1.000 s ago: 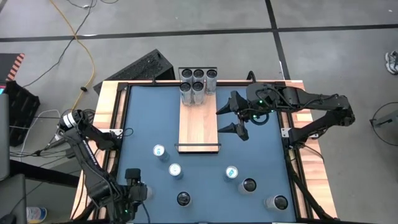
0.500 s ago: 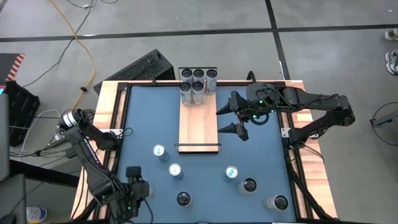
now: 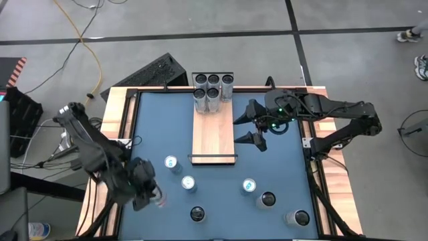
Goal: Place canned beverage on shelf
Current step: Put the white-pink black soda can on the shelf
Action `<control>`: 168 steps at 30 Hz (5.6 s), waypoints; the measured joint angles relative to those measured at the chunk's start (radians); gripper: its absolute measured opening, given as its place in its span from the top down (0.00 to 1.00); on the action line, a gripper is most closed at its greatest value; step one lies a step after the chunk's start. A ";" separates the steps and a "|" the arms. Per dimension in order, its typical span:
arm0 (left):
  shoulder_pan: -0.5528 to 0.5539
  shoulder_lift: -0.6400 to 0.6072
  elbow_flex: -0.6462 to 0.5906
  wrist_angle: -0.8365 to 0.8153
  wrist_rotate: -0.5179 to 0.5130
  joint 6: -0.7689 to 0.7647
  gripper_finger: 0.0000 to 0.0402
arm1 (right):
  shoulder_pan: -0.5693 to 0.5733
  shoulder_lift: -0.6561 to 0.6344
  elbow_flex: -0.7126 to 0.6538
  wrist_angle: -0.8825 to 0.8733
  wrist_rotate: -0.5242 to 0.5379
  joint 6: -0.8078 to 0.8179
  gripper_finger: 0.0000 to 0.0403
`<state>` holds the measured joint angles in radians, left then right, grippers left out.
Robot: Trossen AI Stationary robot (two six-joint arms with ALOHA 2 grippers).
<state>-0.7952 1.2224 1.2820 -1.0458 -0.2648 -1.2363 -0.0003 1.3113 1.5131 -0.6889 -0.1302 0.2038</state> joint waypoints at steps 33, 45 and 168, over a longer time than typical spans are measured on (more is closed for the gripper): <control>0.829 0.190 0.511 -0.086 -0.028 0.885 0.37 | -0.098 -0.023 0.000 -0.003 0.027 0.116 0.16; 0.950 0.466 0.523 -0.127 0.001 0.802 0.37 | -0.156 -0.023 0.000 -0.028 0.081 0.147 0.16; 0.760 0.090 0.598 -0.089 -0.649 0.577 0.23 | -0.100 0.452 0.003 0.265 0.344 -0.122 0.16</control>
<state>-0.0353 1.3128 1.8797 -1.1351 -0.9134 -0.6590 -0.1004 1.7631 1.5160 -0.4239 0.2142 0.0822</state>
